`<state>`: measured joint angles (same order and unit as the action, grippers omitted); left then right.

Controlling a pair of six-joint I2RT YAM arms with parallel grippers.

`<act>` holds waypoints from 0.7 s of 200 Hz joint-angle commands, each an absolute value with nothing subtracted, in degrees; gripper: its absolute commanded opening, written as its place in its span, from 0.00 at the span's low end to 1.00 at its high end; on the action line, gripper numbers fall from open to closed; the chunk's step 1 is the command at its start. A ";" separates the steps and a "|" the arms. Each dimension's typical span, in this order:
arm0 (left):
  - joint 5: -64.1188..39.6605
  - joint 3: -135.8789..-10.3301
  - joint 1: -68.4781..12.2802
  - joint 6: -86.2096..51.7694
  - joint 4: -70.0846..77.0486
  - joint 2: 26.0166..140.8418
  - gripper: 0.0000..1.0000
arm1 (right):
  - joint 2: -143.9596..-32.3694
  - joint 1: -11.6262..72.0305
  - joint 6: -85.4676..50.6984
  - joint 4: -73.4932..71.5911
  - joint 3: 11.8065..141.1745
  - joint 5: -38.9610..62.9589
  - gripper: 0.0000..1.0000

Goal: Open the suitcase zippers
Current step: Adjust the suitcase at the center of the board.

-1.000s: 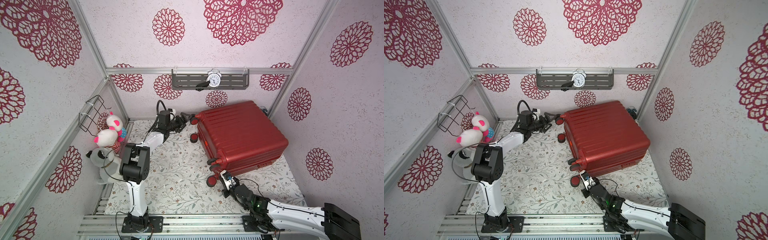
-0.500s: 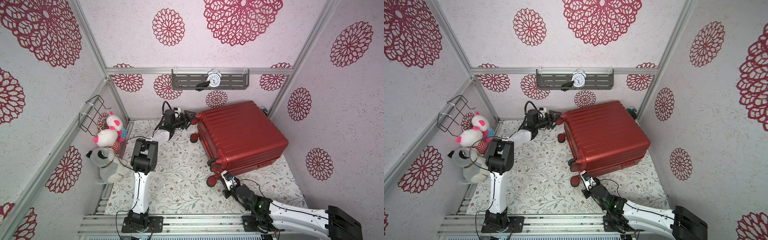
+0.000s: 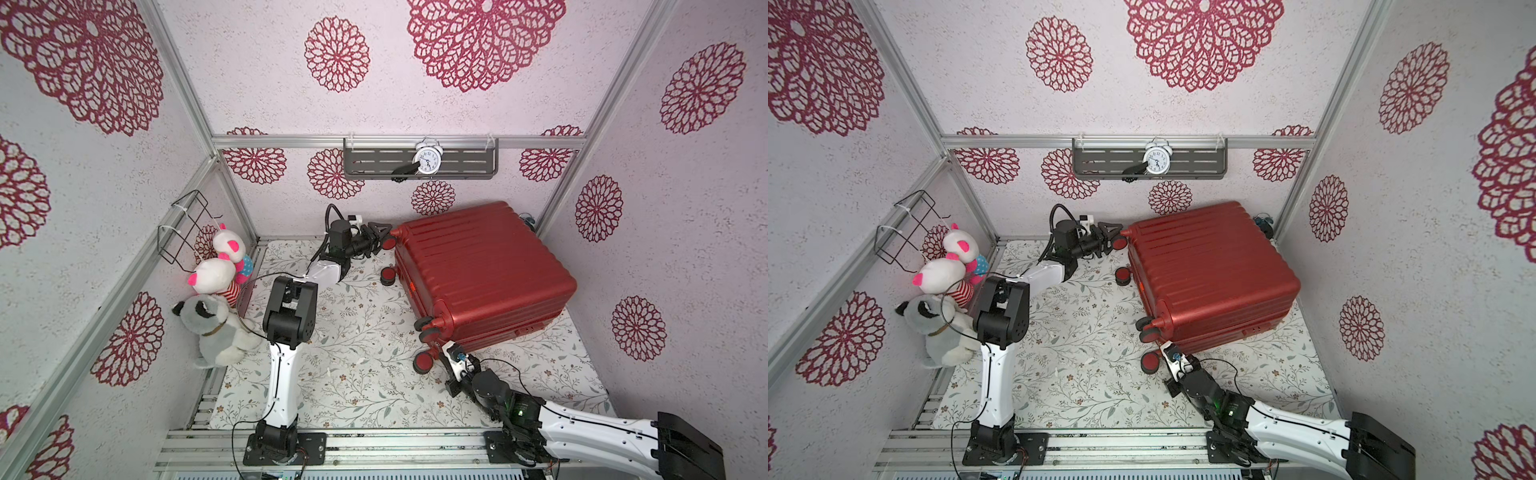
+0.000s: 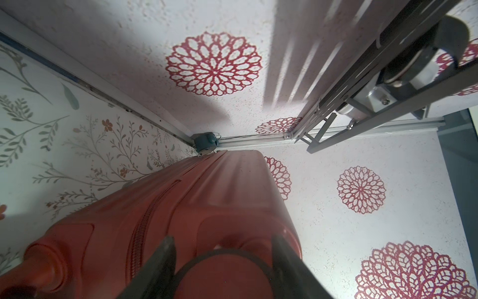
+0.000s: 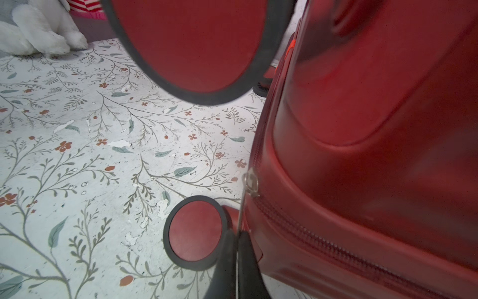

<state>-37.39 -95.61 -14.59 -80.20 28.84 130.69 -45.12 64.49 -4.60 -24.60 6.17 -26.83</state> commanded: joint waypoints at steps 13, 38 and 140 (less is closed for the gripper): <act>-36.89 -84.40 -12.14 -79.46 34.00 122.37 0.36 | -41.69 66.02 -4.92 -26.56 6.51 -23.10 0.00; -35.63 -74.61 -9.71 -78.57 37.25 115.95 0.34 | -40.14 66.04 -5.45 -25.53 6.15 -23.98 0.00; -27.34 -39.82 -3.34 -71.02 36.74 86.31 0.31 | -38.78 66.10 -6.69 -26.22 5.80 -28.26 0.00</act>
<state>-29.36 -44.84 -3.92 -74.76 38.24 92.40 -39.77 66.06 -6.09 -19.64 4.99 -25.80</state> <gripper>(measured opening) 0.577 0.055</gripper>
